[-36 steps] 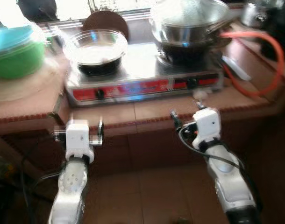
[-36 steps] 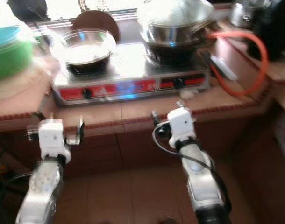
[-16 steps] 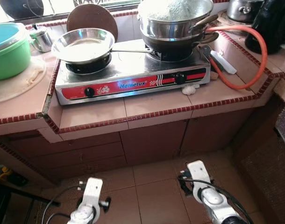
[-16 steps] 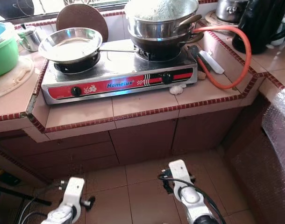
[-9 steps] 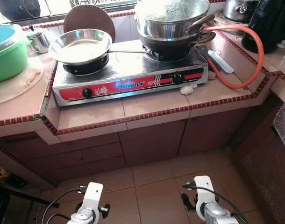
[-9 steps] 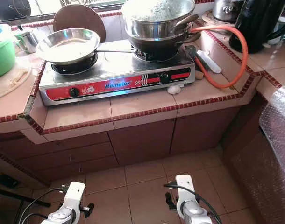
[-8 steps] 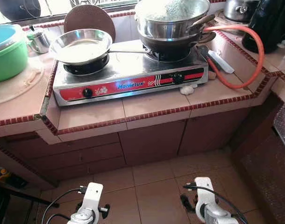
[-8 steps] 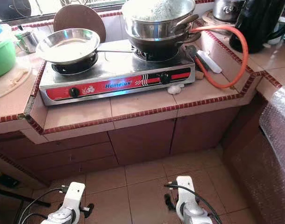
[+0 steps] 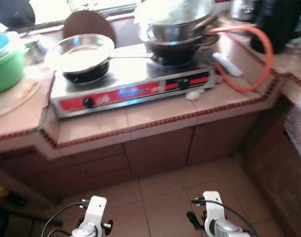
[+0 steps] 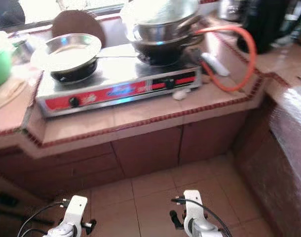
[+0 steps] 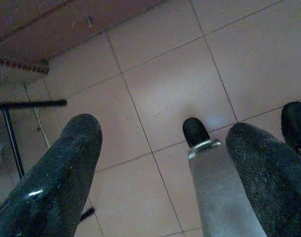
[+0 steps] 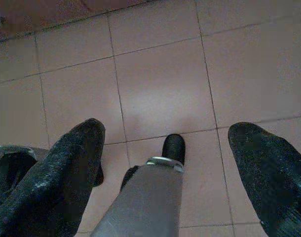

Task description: Kitchen organization

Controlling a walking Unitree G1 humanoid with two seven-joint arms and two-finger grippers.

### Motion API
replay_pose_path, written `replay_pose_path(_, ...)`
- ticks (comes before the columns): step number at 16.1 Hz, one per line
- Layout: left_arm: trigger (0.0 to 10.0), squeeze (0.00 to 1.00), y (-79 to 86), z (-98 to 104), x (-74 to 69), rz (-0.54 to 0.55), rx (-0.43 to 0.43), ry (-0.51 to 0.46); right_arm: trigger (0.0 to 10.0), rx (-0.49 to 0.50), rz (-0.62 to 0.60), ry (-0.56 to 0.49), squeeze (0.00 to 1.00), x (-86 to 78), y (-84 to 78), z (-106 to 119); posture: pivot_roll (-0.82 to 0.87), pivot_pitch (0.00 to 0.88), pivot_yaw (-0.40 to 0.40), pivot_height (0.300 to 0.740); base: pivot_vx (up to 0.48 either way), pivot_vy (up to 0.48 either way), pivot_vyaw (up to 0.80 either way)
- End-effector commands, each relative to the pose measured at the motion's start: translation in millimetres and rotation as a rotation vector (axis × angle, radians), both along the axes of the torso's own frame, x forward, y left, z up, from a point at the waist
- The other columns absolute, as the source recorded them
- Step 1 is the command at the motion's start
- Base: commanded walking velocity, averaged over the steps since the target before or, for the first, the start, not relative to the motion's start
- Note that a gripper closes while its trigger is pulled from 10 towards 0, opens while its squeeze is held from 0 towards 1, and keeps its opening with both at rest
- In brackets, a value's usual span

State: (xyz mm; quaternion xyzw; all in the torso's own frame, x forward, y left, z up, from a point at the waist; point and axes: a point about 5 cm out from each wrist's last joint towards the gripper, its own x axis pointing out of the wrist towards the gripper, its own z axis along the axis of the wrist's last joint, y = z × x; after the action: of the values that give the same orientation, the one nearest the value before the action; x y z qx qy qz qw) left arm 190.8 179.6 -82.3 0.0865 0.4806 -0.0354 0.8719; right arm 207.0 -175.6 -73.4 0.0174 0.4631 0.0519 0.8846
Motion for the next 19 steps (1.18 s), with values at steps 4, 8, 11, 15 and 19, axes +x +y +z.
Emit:
replay_pose_path(4,10.0,0.0,2.7,-2.6,-5.7,0.015,-0.001,0.015,10.0,-0.003,0.038,0.013,0.0,-3.1,3.5,-2.0,-0.21,0.087,0.085,0.74,0.0,0.237,-0.13)
replay_pose_path(8,10.0,0.0,5.8,-3.8,-8.4,0.142,-0.034,0.021,10.0,-0.008,0.049,0.008,0.0,-2.5,3.2,-1.6,-0.2,0.091,0.074,0.74,0.0,0.0,0.0)
replay_pose_path(11,10.0,0.0,7.5,-3.3,-7.7,0.242,-0.074,0.011,10.0,-0.013,0.081,0.0,0.0,0.2,3.6,0.1,-0.18,0.094,0.047,0.74,0.0,0.0,0.0)
replay_pose_path(15,10.0,0.0,6.6,-3.8,-8.6,0.249,-0.083,0.01,10.0,-0.025,0.173,-0.014,0.0,3.4,11.1,1.8,-0.18,0.094,0.046,0.74,0.0,0.0,0.13)
replay_pose_path(19,10.0,0.0,5.9,-2.8,-6.5,0.214,-0.072,0.011,10.0,-0.018,0.161,-0.01,0.0,1.8,12.0,0.8,-0.18,0.096,0.059,0.74,0.0,0.0,0.79)
